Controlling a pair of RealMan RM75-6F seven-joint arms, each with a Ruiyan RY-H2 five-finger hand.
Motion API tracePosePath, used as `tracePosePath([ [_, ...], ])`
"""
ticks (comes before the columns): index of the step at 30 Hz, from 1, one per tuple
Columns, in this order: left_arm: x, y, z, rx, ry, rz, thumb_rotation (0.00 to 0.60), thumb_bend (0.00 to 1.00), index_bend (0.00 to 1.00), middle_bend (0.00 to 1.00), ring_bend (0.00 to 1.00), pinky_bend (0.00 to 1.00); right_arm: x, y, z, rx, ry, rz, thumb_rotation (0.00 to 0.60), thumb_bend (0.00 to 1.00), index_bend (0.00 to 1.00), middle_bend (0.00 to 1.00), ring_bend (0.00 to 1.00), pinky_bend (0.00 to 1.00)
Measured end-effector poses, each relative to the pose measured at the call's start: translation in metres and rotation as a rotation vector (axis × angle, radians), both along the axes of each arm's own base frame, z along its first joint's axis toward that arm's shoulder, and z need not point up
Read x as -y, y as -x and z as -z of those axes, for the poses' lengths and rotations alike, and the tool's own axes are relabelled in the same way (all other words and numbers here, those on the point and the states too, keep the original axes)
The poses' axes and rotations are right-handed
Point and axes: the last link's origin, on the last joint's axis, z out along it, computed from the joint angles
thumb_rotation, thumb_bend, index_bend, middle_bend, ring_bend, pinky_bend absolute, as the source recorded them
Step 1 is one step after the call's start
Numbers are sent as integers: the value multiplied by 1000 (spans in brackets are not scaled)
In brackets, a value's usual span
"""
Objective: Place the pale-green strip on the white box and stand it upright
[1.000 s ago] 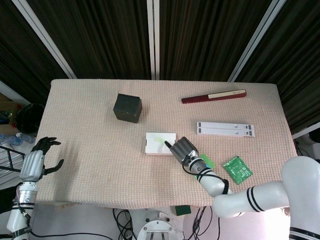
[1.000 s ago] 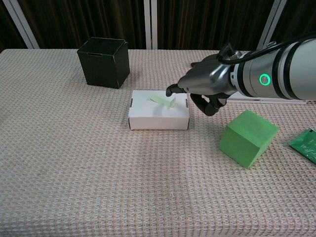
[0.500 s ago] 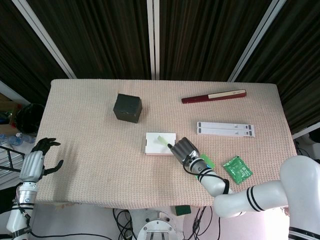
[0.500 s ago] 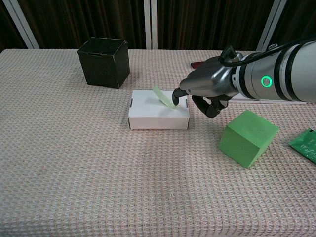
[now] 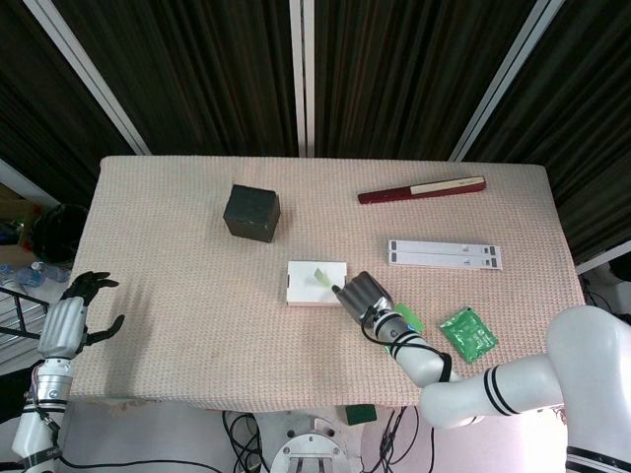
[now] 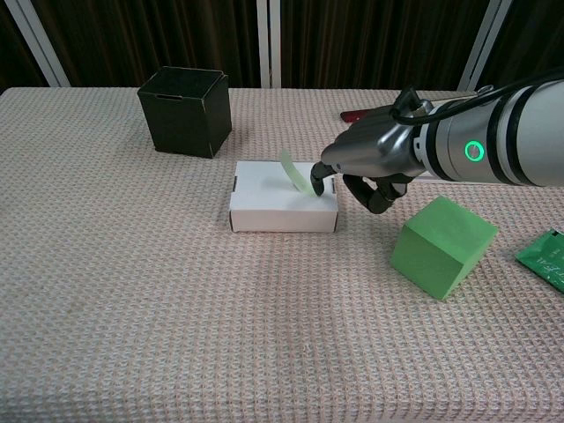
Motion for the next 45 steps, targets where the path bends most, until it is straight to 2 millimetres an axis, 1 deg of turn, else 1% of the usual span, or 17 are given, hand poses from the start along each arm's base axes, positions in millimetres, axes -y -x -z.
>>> tracePosePath([
  [9,0,-1,-1,0,-2,1,600,252,299,171,82,202,2,-4,-9,50,18,-7,600,1000,219,1000,955,791],
  [21,1,1,0,-3,6,-11,600,252,299,171,82,202,0,1,-1,36,-8,-1,600,1000,231,1000,955,792],
  [30,1,0,0,-5,7,-9,600,251,299,171,82,202,7,3,-12,72,24,11,600,1000,232,1000,955,792],
  [40,0,0,2,-11,11,-14,600,253,300,171,82,202,6,11,-2,44,-5,26,600,1000,230,1000,955,792],
  [45,1,1,1,-11,7,-18,600,253,299,171,82,202,6,9,-3,59,-3,20,600,1000,230,1000,955,792],
])
